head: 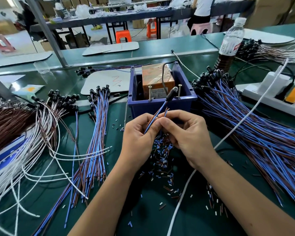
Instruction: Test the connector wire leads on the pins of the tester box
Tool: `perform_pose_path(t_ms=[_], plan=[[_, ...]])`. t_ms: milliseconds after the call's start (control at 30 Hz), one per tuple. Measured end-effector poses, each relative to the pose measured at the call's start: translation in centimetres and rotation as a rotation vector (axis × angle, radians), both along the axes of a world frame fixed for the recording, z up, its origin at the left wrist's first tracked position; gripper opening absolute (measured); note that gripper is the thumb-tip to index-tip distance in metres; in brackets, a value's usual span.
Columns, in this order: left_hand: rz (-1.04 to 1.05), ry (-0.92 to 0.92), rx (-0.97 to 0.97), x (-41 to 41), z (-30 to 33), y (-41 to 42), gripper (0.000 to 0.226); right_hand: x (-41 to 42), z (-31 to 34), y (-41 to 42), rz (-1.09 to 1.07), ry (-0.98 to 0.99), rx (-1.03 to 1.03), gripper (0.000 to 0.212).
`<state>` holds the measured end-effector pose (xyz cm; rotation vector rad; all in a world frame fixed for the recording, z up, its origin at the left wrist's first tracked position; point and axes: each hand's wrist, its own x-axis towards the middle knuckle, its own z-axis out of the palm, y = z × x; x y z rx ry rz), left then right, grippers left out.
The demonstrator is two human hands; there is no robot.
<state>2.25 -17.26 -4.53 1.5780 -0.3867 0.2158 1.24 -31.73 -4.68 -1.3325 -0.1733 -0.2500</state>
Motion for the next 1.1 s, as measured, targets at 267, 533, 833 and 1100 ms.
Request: perform_pose_path(t_ms=[267,533,833,1100], plan=[[0.124,-0.132,-0.025,-0.3,-0.2,-0.5,0.013,0.1,0.4,-0.4,-0.106,-0.052,0.039,0.016],[0.357,-0.073,-0.271,0.6,-0.4,0.2,0.009,0.9,0.7,-1.9,-0.410,-0.228,-0.192,0.003],[0.429,-0.071,-0.284,1.4,-0.3,-0.2,0.017,2.2,1.4,-2.2,-0.774,-0.327,-0.478,0.011],[0.484,-0.141,-0.163,1.5,0.3,-0.6,0.019,2.4,2.6,-1.8,-0.812,-0.402,-0.687,0.018]])
